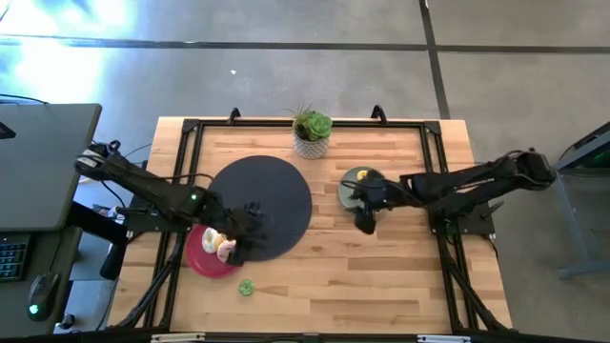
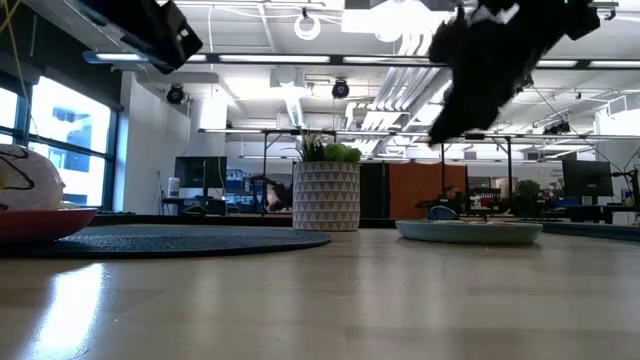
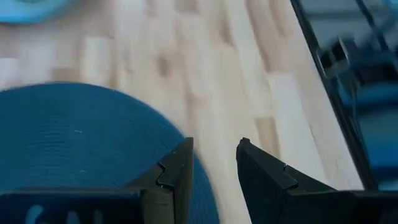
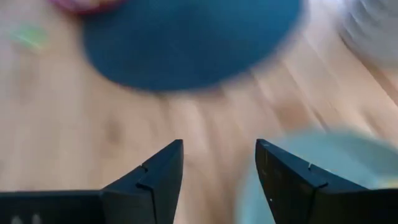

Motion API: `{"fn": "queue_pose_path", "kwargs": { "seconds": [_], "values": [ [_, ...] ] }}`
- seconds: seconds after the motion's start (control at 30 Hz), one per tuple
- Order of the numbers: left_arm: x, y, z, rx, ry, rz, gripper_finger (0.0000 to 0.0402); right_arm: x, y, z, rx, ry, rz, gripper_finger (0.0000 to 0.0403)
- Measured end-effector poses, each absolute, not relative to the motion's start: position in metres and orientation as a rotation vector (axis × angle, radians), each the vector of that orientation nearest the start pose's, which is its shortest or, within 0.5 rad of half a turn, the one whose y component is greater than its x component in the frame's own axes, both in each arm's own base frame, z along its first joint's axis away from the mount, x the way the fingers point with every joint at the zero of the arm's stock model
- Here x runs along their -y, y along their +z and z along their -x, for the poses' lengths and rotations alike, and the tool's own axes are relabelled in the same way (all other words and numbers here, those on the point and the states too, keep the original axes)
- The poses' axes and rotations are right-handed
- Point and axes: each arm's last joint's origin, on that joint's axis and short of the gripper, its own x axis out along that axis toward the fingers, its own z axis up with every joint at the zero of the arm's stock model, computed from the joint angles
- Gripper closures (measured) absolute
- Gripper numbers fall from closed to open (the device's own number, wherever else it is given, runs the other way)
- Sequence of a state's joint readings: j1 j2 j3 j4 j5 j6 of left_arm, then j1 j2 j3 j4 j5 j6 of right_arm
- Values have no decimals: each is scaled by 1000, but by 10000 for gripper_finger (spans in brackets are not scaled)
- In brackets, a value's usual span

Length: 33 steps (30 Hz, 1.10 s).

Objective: Pick & Place donuts
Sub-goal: Put the small green donut on the blue plate

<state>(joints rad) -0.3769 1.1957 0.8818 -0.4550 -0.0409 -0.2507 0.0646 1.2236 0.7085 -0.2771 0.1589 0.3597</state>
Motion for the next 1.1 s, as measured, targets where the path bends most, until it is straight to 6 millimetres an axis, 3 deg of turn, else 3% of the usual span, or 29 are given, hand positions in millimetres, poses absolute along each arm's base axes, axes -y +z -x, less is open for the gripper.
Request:
{"fn": "queue_pose_path", "kwargs": {
  "seconds": [0.17, 0.5, 0.87, 1.1],
  "values": [
    [108, 241, -235, -886, -363, -31, 285, -34, 226, -250, -566, -98, -230, 214],
    [137, 191, -245, -1108, -433, -49, 268, -46, 224, -246, -580, -115, -188, 215],
    [173, 171, -236, -1180, -556, -153, 225, -45, 223, -245, -586, -146, -176, 215],
    [180, 156, -235, -1215, -470, -172, 224, -44, 223, -245, -584, -174, -166, 215]
  ]
}}
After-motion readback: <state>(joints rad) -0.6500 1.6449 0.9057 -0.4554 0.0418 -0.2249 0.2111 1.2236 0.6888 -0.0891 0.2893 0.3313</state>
